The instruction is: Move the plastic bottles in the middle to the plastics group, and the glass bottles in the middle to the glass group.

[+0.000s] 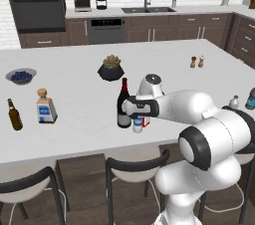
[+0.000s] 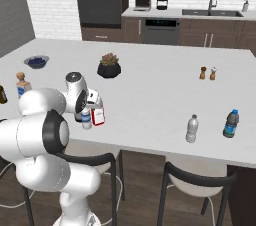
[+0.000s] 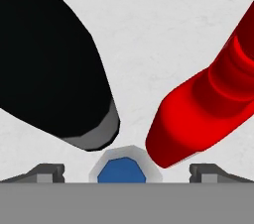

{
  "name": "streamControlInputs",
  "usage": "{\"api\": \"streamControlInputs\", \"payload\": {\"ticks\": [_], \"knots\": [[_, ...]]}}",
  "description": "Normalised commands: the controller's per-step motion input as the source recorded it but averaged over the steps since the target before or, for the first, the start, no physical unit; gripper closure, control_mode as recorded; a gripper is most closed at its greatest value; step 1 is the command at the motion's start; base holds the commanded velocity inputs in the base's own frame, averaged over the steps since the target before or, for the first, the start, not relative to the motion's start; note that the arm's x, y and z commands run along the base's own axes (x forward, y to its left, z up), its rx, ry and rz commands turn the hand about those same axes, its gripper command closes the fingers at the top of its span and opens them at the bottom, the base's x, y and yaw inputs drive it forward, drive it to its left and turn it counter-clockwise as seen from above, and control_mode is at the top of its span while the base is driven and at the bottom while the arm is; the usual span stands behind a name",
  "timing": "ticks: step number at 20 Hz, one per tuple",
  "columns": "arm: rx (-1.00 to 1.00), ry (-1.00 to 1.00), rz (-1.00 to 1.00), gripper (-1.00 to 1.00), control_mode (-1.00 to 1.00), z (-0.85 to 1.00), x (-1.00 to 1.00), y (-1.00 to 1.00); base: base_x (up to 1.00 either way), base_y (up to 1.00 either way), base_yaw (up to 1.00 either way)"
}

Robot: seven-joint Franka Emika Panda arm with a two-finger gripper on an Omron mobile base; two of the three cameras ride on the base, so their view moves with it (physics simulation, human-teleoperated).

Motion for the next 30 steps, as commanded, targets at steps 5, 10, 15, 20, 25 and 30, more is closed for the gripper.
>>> {"api": "streamControlInputs", "payload": {"ticks": [5,10,15,20,25,30], "knots": [[0.00,0.00,0.00,-1.00,-1.00,0.00,0.00,0.00,0.00,0.00,0.00],[0.00,0.00,0.00,1.00,-1.00,0.00,0.00,0.00,0.00,0.00,0.00],[0.00,0.00,0.00,1.00,-1.00,0.00,0.00,0.00,0.00,0.00,0.00],[0.00,0.00,0.00,1.00,-1.00,0.00,0.00,0.00,0.00,0.00,0.00],[0.00,0.00,0.00,1.00,-1.00,0.00,0.00,0.00,0.00,0.00,0.00],[0.00,0.00,0.00,1.00,-1.00,0.09,0.00,0.00,0.00,0.00,0.00]]}}
